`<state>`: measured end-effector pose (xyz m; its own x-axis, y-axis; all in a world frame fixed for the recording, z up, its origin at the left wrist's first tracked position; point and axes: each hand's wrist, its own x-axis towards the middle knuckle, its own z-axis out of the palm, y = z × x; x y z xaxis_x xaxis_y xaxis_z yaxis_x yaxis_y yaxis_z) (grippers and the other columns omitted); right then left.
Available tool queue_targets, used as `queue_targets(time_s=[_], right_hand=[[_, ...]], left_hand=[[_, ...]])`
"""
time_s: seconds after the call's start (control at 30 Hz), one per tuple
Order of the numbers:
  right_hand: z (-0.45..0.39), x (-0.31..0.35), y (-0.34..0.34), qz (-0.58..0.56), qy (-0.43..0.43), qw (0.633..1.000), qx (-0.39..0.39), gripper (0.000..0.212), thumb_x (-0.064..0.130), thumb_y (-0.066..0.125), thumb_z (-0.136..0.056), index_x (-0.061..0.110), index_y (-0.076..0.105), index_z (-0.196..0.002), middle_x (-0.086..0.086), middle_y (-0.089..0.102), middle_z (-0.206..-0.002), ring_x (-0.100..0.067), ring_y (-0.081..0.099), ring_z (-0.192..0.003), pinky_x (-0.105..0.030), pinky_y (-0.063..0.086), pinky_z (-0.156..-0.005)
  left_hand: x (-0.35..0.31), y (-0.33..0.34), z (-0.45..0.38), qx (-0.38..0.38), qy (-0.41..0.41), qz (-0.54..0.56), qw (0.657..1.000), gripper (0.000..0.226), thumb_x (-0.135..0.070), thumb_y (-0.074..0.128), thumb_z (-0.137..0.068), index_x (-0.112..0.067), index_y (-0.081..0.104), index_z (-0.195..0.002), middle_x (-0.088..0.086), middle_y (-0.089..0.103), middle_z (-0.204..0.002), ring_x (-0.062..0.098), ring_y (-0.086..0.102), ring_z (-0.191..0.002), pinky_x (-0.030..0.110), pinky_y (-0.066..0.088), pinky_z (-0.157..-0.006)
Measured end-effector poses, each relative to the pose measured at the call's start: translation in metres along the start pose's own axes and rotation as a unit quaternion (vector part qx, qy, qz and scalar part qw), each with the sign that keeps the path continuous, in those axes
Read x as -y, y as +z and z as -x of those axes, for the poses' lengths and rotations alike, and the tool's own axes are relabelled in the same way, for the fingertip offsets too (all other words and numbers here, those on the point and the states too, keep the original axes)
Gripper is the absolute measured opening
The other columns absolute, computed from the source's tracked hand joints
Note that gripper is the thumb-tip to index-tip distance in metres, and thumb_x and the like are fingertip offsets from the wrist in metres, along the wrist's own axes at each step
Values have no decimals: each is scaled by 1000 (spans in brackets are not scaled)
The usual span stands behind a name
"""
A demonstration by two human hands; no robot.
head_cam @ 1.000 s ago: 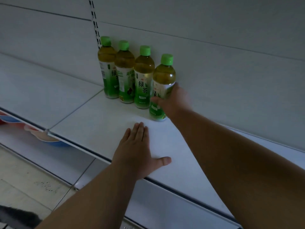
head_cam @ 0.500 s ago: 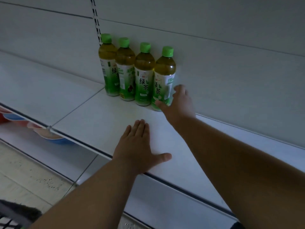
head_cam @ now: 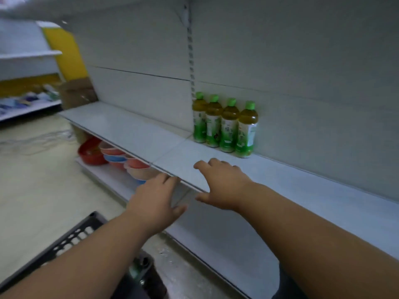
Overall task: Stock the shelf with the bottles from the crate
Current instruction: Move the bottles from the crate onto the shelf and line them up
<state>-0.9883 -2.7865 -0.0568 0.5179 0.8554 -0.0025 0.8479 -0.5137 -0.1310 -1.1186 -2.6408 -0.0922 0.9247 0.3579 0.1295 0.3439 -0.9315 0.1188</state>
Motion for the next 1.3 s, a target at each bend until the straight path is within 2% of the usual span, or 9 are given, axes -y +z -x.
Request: queue_targets(time_s=[0.33,0.47,0.63,0.73,0.8,0.93,1.07,1.2,1.3], right_hand=[[-13,172,28,-21,-218,975,35,58,54,62,-88,26,44,-136,-8,49,-130,-30,49,-121,-45,45,-96],[-36,217,65,-27,-264,962,62,54,52,65,-85,26,48,-129,-6,53,-122,-29,53,-114,-43,48,-91],[-80,260,143,-19,-301,945,127,66,53,68,-84,25,44,-139,-8,51,-137,-30,52,-123,-45,49,-98],[-100,276,201,-28,-293,937,186,66,51,68,-87,23,44,-141,-8,50,-136,-28,53,-121,-44,49,-98],[-113,281,239,-56,-270,935,225,63,49,69,-87,22,46,-139,-7,51,-133,-26,54,-117,-41,50,-94],[-138,278,307,-106,-198,937,267,60,48,69,-87,21,48,-136,-7,53,-127,-24,57,-108,-38,52,-87],[-156,272,357,-138,-142,938,286,65,51,73,-83,20,49,-136,-5,55,-126,-23,60,-106,-44,57,-86],[-179,280,396,-161,-74,935,308,74,60,76,-75,22,48,-133,-5,58,-122,-25,63,-103,-47,58,-84],[-195,289,424,-123,-29,942,311,89,63,75,-74,16,41,-142,-12,52,-132,-32,57,-117,-51,53,-94]], left_hand=[[82,-34,173,2,-266,-38,963,71,-72,52,-85,-32,40,-143,-4,51,-133,20,51,-118,38,46,-96],[117,-4,208,25,-342,-30,939,78,-75,48,-84,-29,38,-147,-1,49,-139,22,49,-124,41,44,-101],[158,63,229,40,-422,23,905,76,-72,49,-87,-25,41,-146,0,51,-139,22,50,-124,39,45,-100],[173,117,233,24,-470,46,881,70,-70,53,-85,-26,47,-138,-1,54,-132,20,51,-119,39,45,-98],[177,154,234,12,-509,60,858,75,-70,54,-82,-24,43,-141,2,49,-143,22,45,-130,40,39,-107],[170,217,233,39,-584,111,803,102,-76,36,-88,-12,1,-159,15,-4,-167,27,-6,-154,43,2,-124],[171,239,233,44,-573,114,810,105,-82,14,-87,-10,-23,-154,13,-28,-162,24,-28,-148,41,-8,-123],[176,239,233,64,-574,112,809,106,-83,9,-86,-9,-29,-151,13,-35,-159,24,-34,-146,42,-9,-123],[179,241,233,70,-568,115,812,106,-82,11,-85,-8,-26,-152,13,-33,-160,23,-33,-146,40,-11,-121]])
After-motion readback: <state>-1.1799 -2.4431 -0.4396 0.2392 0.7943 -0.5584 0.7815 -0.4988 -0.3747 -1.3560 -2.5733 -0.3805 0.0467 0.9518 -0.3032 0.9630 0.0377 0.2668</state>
